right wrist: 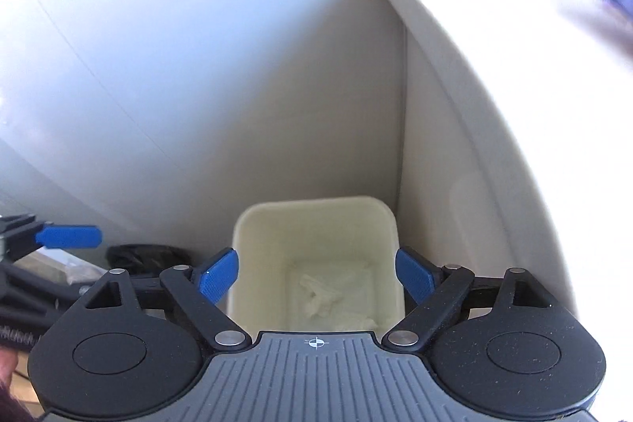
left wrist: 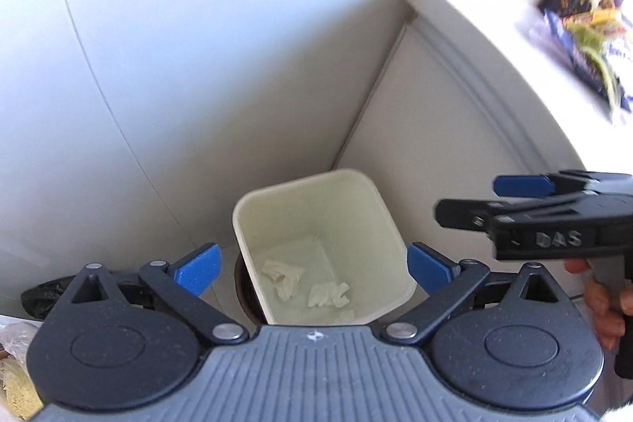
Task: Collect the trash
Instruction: 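Move both tools back up toward the foam nets on the counter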
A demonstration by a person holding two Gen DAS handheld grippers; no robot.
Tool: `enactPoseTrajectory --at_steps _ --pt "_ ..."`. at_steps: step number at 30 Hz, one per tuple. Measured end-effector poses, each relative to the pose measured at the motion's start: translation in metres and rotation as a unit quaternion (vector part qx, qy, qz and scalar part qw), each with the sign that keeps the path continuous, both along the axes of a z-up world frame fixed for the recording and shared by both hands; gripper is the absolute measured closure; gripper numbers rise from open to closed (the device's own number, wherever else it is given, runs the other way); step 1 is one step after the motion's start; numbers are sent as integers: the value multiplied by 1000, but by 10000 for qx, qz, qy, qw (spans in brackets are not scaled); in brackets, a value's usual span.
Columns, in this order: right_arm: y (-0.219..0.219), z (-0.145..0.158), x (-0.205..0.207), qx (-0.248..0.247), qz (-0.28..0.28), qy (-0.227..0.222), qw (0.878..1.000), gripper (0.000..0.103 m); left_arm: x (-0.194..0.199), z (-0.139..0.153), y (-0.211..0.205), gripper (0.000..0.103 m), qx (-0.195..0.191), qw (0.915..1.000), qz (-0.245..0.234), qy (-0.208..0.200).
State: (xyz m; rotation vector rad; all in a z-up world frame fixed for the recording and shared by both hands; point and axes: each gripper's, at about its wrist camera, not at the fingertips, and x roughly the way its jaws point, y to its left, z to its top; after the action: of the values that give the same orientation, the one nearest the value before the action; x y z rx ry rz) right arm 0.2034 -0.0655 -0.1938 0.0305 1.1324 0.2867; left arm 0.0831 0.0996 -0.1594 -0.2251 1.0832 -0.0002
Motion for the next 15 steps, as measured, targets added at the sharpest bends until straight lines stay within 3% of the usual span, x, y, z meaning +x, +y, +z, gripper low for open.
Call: enactPoseTrajectory --at_steps 8,15 --pt "0 63 -18 14 183 -563 9982 7 -3 28 3 1 -118 9995 153 -253" --pt "-29 109 -53 -164 -80 -1400 9900 2 -1 60 -5 1 -94 9979 10 -640"
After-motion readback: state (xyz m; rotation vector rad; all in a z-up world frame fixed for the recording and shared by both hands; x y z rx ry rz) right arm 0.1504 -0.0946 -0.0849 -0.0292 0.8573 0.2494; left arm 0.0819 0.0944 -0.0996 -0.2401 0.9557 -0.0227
